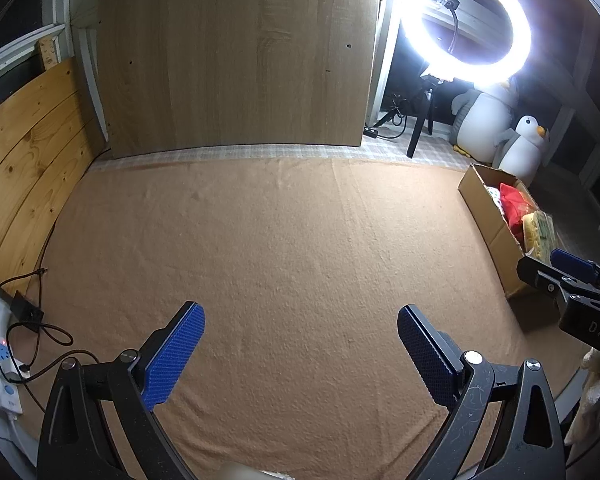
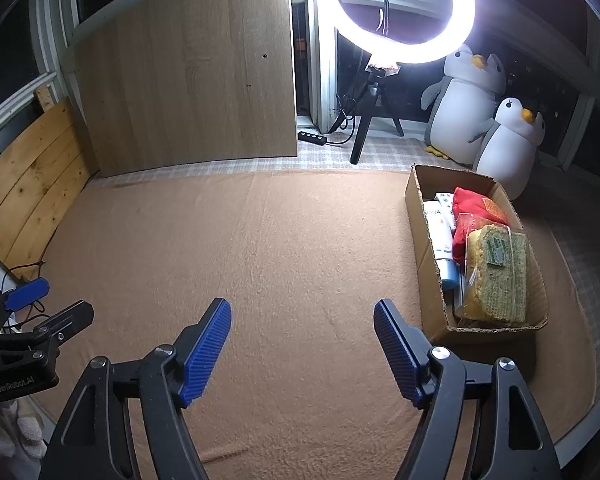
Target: Organize objects
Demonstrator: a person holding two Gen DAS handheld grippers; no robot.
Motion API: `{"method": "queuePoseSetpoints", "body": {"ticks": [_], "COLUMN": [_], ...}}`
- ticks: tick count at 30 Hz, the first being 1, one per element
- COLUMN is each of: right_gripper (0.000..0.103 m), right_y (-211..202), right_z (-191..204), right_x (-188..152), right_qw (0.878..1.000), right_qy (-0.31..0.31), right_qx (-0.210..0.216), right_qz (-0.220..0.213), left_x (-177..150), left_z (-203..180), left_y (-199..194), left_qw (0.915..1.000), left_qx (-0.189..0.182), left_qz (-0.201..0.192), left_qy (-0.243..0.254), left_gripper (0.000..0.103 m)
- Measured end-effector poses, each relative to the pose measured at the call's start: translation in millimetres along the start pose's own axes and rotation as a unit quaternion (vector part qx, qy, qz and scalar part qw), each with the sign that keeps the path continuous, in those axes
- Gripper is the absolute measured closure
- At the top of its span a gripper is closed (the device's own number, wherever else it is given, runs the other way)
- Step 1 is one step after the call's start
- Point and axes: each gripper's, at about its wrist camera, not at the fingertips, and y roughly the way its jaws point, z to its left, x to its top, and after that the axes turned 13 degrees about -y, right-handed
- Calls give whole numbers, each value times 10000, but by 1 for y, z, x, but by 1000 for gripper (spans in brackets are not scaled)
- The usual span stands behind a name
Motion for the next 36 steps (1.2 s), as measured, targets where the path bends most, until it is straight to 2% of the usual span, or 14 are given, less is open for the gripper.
{"method": "queuePoseSetpoints", "body": {"ticks": [36], "right_gripper": [32], "right_y": [12], "right_z": [-1], "right_x": [-1], "right_qw": [9999], "right_qy": [19], "right_qx": [7], "right_qz": [103], "left_x": [-1], "left_z": [-7], "left_y": [10], "left_qw": [9999], "left_qx": [40], "left_qz": [85], "left_qy": [-58], "left_gripper": [4]}}
